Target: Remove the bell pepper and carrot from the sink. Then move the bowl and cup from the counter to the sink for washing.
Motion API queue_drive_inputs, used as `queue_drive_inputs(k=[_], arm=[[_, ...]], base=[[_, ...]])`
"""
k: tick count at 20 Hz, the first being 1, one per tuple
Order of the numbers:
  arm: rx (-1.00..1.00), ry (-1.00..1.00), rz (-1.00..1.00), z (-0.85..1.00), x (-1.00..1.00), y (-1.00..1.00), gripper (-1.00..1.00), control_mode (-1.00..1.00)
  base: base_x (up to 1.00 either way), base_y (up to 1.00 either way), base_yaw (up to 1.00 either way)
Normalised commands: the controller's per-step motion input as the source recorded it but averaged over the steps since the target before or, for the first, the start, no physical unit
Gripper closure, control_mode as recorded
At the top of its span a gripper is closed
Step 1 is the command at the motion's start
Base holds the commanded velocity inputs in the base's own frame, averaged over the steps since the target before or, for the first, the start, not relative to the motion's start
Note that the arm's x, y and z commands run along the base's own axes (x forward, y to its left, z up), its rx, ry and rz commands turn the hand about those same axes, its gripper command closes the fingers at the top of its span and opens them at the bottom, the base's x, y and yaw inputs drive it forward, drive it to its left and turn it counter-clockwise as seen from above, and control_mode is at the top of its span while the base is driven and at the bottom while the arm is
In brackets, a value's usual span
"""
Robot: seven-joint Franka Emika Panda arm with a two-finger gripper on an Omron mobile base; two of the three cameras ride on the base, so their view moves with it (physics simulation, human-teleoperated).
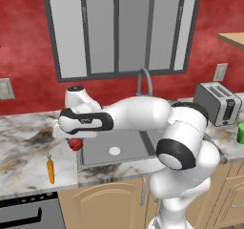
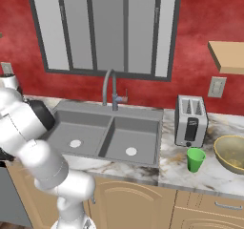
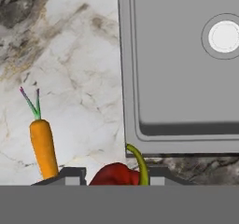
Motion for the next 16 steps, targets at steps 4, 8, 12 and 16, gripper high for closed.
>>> queue_drive_inputs(k=[4,8,12,16], arm=[[0.07,0.08,0.00,-0.10,0.21,0.32,1.00,-1.00],[0.02,0.10,0.00,-0.02,0.23,0.30,1.00,-1.00],[0.00,0.04,-0.02,-0.06,0.20,0.30,1.00,-1.00],[0.00,0.01,-0.04,-0.12,0.24,0.27,1.00,-1.00]], base=[[0.00,0.00,0.00],[0.00,0.00,0.00],[0.00,0.00,0.00],[0.00,0.00,0.00]])
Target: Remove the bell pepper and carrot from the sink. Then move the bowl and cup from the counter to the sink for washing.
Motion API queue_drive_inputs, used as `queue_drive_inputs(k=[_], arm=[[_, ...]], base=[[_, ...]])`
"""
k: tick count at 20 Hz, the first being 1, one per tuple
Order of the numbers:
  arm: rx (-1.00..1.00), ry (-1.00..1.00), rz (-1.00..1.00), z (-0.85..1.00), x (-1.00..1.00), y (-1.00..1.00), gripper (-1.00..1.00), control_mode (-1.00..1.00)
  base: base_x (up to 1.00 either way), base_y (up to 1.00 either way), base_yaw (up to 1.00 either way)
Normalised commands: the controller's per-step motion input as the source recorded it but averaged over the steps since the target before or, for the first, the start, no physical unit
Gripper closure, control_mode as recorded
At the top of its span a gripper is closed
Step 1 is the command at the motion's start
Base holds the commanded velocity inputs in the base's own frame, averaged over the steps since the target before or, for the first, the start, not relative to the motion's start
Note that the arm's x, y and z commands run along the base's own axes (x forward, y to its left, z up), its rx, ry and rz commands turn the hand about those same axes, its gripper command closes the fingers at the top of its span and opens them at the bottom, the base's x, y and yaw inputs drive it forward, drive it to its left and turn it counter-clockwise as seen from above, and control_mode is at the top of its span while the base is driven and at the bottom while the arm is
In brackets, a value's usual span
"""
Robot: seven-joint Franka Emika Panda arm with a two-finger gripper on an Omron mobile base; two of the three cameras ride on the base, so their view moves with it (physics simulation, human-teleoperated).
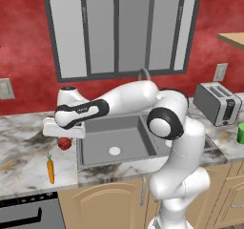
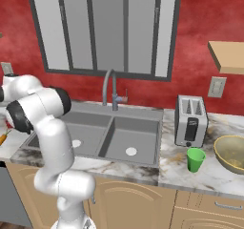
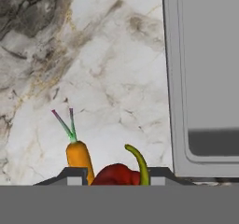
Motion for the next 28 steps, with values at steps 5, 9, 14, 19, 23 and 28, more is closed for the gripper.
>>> queue_drive_inputs(k=[5,9,14,19,23,28], arm=[[0.00,0.03,-0.05,-0.17,0.27,0.22,1.00,-1.00],[0.00,0.10,-0.06,-0.27,0.21,0.23,1.00,-1.00],[0.00,0.10,-0.02,-0.26,0.21,0.15,1.00,-1.00],[0.00,0.10,-0.01,-0.22,0.18,0.10,1.00,-1.00],[-0.01,0.02,0.00,-0.26,0.13,0.10,1.00,-1.00],[-0.02,0.00,-0.01,-0.21,0.11,0.13,1.00,-1.00]], base=[[0.00,0.00,0.00],[0.00,0.00,0.00],[0.00,0.00,0.00],[0.00,0.00,0.00],[0.00,0.00,0.00],[0.00,0.00,0.00]])
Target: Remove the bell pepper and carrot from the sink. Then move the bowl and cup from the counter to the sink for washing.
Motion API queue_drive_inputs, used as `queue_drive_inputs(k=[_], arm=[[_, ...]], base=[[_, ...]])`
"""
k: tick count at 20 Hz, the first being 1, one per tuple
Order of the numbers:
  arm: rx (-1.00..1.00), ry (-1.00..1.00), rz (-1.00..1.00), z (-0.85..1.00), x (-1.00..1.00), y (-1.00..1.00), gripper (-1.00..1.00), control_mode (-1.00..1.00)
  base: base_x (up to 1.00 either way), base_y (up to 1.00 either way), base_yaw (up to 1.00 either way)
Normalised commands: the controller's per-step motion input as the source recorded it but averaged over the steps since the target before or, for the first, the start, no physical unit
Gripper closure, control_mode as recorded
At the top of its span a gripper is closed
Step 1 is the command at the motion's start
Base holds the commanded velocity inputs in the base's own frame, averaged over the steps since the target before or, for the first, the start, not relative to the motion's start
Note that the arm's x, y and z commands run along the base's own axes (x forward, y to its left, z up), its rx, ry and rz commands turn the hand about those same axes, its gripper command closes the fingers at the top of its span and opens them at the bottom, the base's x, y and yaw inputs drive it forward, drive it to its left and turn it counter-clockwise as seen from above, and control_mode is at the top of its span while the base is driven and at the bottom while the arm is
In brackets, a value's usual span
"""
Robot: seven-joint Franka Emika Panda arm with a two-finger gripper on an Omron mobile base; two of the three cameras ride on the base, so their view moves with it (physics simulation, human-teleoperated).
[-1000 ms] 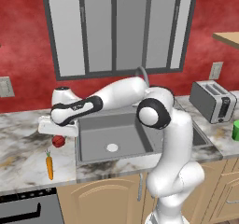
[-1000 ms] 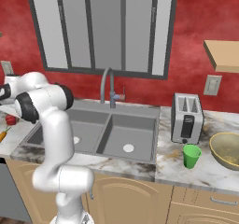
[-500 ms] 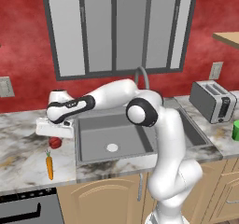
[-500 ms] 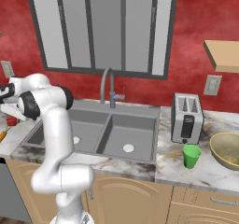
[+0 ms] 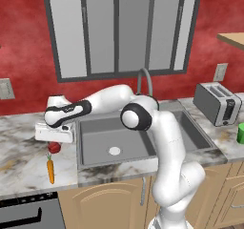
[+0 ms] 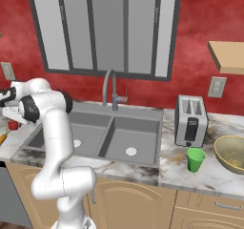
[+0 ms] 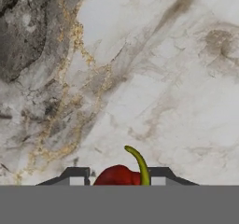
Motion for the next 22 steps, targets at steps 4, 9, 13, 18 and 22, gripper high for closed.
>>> queue_drive_inputs(k=[4,9,13,18,22], arm=[[-0.02,0.00,-0.02,-0.20,0.07,0.14,1.00,-1.00],[-0.01,0.00,-0.02,-0.19,0.08,0.10,1.00,-1.00],[-0.01,0.02,-0.01,-0.19,0.07,0.04,1.00,-1.00],[-0.01,0.03,-0.01,-0.19,0.04,0.02,-1.00,-1.00],[-0.01,0.02,0.00,-0.18,0.01,0.00,-1.00,-1.00]], base=[[0.00,0.00,0.00],[0.00,0.00,0.00],[0.00,0.00,0.00],[0.00,0.00,0.00],[0.00,0.00,0.00]])
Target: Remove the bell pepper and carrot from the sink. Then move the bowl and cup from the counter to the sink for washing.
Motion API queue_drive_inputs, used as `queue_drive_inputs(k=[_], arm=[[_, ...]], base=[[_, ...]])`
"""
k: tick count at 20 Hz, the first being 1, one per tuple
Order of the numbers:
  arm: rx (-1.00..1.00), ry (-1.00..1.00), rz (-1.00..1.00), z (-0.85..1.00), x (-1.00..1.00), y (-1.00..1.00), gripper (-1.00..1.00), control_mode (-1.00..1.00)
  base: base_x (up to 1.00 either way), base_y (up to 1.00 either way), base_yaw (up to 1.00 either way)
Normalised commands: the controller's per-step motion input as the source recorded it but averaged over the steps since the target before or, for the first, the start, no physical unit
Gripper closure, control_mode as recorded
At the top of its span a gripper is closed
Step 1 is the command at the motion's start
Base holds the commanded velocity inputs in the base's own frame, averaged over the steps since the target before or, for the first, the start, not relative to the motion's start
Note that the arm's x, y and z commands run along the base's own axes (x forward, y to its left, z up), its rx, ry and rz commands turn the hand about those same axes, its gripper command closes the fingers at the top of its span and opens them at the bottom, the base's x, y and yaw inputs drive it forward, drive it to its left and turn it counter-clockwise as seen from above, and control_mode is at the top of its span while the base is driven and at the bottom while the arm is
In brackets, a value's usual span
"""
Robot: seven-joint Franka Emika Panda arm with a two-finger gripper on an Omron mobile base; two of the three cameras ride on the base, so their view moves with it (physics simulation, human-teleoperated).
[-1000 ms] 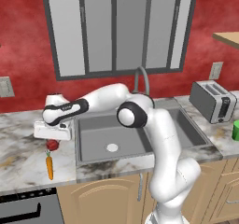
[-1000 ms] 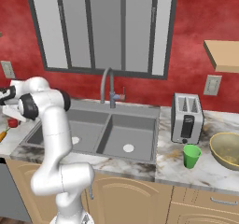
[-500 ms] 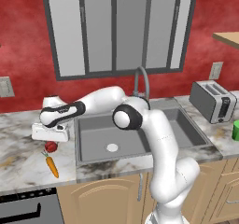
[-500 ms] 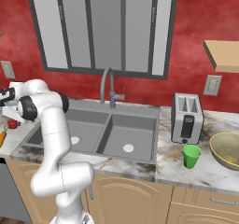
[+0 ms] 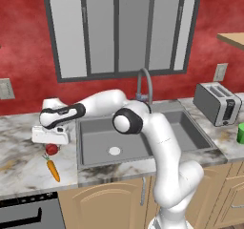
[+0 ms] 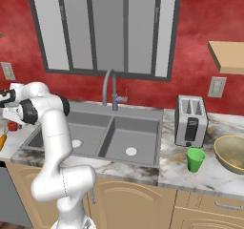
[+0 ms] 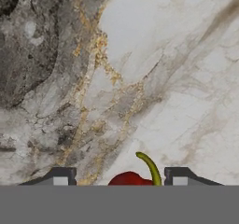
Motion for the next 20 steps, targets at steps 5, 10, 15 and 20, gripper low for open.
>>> queue_drive_inputs(k=[5,10,15,20], arm=[[-0.01,0.00,0.00,-0.13,0.00,-0.01,-1.00,-1.00],[-0.02,0.00,-0.02,0.06,-0.02,-0.02,-1.00,-1.00],[0.00,0.00,-0.06,0.34,-0.03,-0.15,-1.00,-1.00],[-0.01,0.00,-0.05,0.31,-0.15,-0.20,-1.00,-1.00]], base=[[0.00,0.00,0.00],[0.00,0.00,0.00],[0.00,0.00,0.00],[0.00,0.00,0.00]])
